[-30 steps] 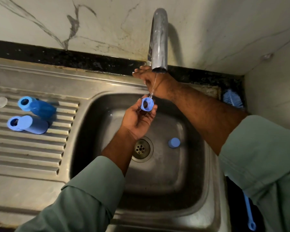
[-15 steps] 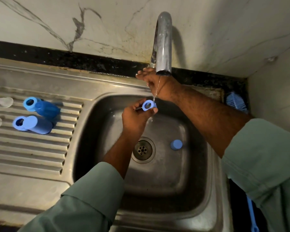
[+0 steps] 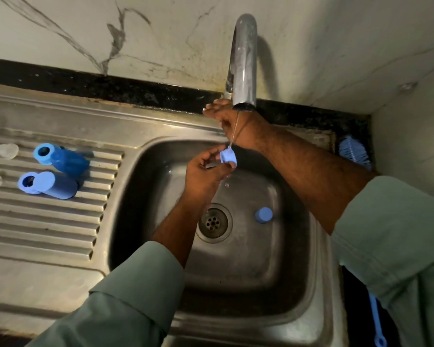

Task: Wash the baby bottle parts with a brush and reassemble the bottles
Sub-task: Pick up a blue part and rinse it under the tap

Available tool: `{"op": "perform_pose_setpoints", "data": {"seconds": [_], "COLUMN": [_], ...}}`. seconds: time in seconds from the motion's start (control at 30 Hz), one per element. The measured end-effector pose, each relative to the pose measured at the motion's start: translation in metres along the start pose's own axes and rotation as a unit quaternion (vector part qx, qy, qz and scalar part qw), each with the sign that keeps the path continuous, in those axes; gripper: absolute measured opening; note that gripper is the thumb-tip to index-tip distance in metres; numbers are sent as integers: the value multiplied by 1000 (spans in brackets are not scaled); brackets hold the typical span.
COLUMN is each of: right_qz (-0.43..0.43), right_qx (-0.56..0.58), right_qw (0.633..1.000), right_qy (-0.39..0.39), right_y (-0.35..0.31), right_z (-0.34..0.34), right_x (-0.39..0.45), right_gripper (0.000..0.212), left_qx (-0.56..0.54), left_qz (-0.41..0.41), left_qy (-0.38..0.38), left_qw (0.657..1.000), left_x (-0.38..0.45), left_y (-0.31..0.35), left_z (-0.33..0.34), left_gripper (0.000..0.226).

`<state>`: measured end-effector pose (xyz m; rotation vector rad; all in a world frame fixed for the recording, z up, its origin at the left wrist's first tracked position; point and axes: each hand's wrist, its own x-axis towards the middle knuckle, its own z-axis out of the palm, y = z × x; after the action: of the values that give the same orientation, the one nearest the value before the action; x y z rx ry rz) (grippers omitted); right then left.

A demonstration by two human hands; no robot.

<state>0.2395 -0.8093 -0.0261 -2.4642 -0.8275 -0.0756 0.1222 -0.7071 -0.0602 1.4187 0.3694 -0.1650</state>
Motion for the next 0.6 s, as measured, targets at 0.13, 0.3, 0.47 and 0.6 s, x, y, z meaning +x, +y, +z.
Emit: {"op": "perform_pose_setpoints", "data": {"seconds": [0.13,0.3,0.47,0.6], "right_qz": [87,90,103,94], "right_qx": [1,24,50,27], "right_qw": [990,990,988,990], "right_qy": [-114,-103,-100,-104], "right_y": [13,9,8,10], "right_z": [10,8,8,7], "right_x": [-5,-6,-8,-8], "right_gripper": [47,45,39,43], "left_qx": [34,50,36,21], "left_qz": [21,28,43,40], "left_qy": [-8,-25,-36,-26], "left_qw": [999,998,998,999], "left_x": [2,2,1,-1], "left_y": [-2,-5,-8,-4], "left_z": [0,-1,-4,-1], "left_gripper": [44,44,42,42]}}
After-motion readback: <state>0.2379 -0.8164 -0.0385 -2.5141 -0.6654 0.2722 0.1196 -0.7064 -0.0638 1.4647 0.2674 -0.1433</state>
